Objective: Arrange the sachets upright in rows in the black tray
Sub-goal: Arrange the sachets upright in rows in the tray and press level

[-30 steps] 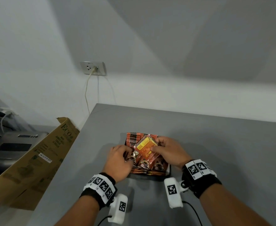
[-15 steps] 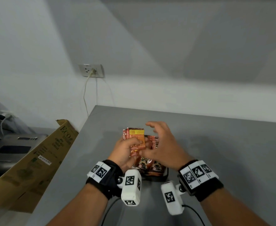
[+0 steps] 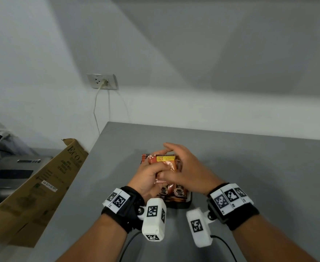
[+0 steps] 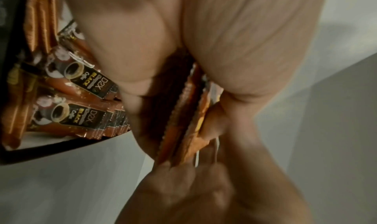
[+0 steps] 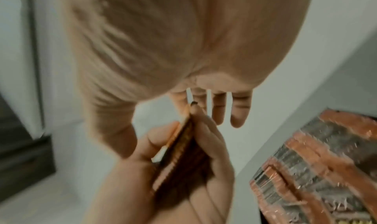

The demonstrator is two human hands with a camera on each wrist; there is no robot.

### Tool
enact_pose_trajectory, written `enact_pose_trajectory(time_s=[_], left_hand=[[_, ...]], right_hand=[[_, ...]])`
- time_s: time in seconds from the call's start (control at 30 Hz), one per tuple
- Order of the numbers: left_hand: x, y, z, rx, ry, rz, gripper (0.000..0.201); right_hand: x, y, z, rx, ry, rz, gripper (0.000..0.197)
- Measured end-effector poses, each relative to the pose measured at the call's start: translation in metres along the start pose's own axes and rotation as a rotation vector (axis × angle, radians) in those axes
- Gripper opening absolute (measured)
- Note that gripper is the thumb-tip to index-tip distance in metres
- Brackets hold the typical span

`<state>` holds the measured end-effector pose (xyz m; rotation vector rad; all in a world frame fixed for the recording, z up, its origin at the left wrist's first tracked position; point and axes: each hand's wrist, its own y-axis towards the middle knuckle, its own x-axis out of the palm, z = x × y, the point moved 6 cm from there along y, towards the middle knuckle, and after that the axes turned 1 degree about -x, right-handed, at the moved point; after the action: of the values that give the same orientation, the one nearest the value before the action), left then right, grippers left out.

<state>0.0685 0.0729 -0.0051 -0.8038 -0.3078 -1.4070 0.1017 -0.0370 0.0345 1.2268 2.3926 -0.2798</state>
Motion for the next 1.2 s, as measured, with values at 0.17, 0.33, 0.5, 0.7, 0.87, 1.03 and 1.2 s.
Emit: enact_pose_trajectory(time_s=[0.17, 0.33, 0.5, 0.7, 0.87, 1.03, 1.2], left_hand=[[-0.003, 0.003, 0.003, 0.023, 0.029, -0.004, 0.06], [-0.003, 0.005, -0.001, -0.059, -0.058, 0.03, 0.026], [-0.01, 0.008, -0.002, -0.059, -0.006, 0.081, 0.024], [-0.009, 0.008, 0.002, 0.041, 0.135, 0.094, 0.042], [-0.009, 0.006, -0.003, -0.029, 0.087, 0.08, 0.034], [-0.011, 0.005, -0.002, 0.034, 0.141, 0.066, 0.041], [-0.01, 0.005, -0.002, 0.083, 0.254, 0.063, 0.041]], right_hand=[[-0.013, 0.002, 0.015, 0.097, 0.166, 0.167, 0.035], [-0.032, -0.002, 0.014, 0.063, 0.157, 0.418, 0.02], [-0.025, -0.013, 0.011, -0.017, -0.002, 0.364, 0.026], [-0.012, -0.024, 0.026, 0.134, 0.39, 0.383, 0.013], [-0.008, -0.02, 0.03, 0.184, 0.354, 0.312, 0.024], [-0.005, -0.02, 0.036, 0.326, 0.719, 0.288, 0.015], [-0.001, -0.019, 0.036, 0.373, 0.492, 0.174, 0.02]])
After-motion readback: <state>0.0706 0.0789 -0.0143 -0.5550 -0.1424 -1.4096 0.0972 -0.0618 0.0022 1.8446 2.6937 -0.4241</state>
